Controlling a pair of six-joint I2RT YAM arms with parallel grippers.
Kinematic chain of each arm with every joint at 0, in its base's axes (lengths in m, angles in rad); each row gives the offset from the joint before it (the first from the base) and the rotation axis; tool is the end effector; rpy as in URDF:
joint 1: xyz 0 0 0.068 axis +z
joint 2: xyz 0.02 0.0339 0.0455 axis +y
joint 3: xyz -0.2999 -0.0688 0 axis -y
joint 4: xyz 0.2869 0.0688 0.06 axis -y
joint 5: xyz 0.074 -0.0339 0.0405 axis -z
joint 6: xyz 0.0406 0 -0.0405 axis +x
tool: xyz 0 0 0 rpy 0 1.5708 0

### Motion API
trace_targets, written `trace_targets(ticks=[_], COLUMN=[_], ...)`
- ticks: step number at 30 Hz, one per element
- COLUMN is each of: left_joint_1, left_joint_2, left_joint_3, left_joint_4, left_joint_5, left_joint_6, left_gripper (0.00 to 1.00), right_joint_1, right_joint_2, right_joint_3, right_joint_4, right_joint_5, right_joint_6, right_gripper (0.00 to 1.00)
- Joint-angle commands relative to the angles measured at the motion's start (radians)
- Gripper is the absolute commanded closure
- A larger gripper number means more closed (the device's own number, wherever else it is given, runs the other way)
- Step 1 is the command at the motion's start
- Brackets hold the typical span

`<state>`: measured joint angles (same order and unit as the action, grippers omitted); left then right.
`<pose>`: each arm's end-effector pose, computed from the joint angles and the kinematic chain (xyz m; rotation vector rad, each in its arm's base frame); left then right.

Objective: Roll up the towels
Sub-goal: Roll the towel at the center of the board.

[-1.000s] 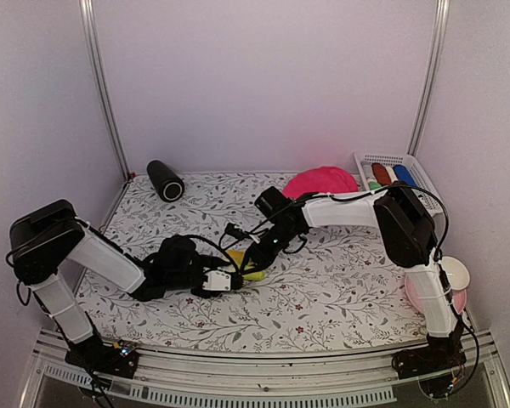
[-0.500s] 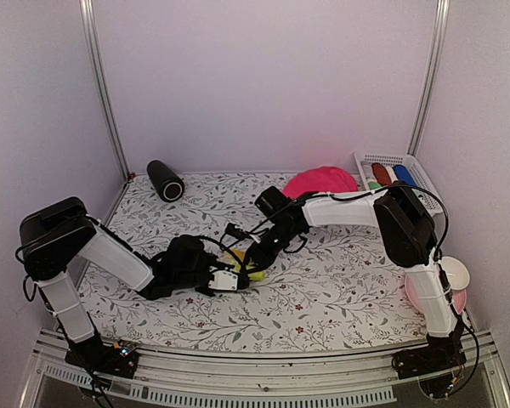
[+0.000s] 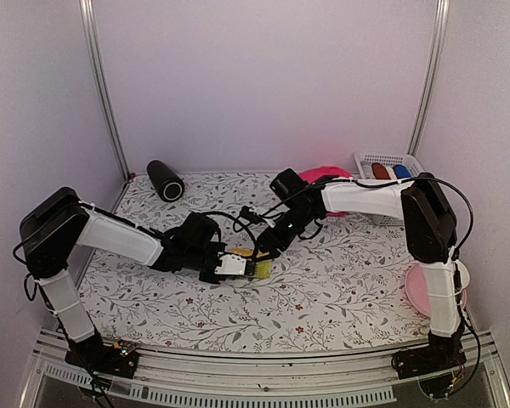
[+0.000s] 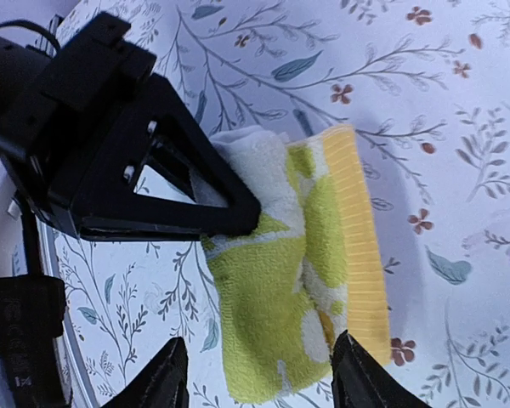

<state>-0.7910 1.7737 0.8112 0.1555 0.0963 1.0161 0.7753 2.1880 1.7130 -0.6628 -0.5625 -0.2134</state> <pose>0.2593 -0.2678 0.1235 1.8921 1.4321 -0.0066 0.3574 0.3806 0.1819 -1.4516 2.3267 0.9266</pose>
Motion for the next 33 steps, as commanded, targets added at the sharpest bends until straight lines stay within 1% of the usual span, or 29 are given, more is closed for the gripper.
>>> trace_targets(ticks=[1, 6, 8, 11, 12, 13, 15, 25, 28, 29, 33], left_joint_1=[0.039, 0.057, 0.060, 0.065, 0.066, 0.066, 0.068, 0.069, 0.074, 0.076, 0.096], left_joint_2=[0.058, 0.108, 0.123, 0.137, 0.138, 0.138, 0.138, 0.177, 0.183, 0.219, 0.251], left_joint_3=[0.079, 0.167, 0.189, 0.215, 0.219, 0.221, 0.223, 0.270, 0.301, 0.315, 0.374], left_joint_4=[-0.262, -0.368, -0.392, -0.412, -0.415, -0.417, -0.422, -0.474, -0.510, -0.524, -0.583], left_joint_5=[0.088, 0.105, 0.106, 0.101, 0.100, 0.098, 0.097, 0.086, 0.094, 0.097, 0.128], left_joint_6=[-0.025, -0.025, -0.021, -0.021, -0.019, -0.018, -0.015, -0.014, -0.022, -0.025, -0.037], left_gripper=[0.85, 0.82, 0.81, 0.81, 0.81, 0.81, 0.81, 0.81, 0.80, 0.80, 0.80], right_joint_1=[-0.042, -0.049, -0.050, -0.052, -0.053, -0.053, -0.054, -0.057, -0.055, -0.055, -0.055], right_joint_2=[-0.063, -0.011, 0.019, 0.066, 0.081, 0.091, 0.112, 0.194, 0.203, 0.207, 0.211], right_joint_3=[-0.006, 0.022, 0.036, 0.058, 0.067, 0.072, 0.079, 0.115, 0.126, 0.131, 0.143], right_joint_4=[-0.006, -0.008, -0.013, -0.018, -0.021, -0.024, -0.030, -0.067, -0.078, -0.084, -0.091], right_joint_5=[0.040, 0.014, -0.011, -0.067, -0.087, -0.107, -0.142, -0.189, -0.193, -0.196, -0.188], right_joint_6=[0.028, 0.043, 0.034, 0.024, 0.023, 0.021, 0.016, -0.011, -0.019, -0.023, -0.043], right_gripper=[0.40, 0.33, 0.26, 0.22, 0.20, 0.15, 0.11, 0.11, 0.16, 0.18, 0.25])
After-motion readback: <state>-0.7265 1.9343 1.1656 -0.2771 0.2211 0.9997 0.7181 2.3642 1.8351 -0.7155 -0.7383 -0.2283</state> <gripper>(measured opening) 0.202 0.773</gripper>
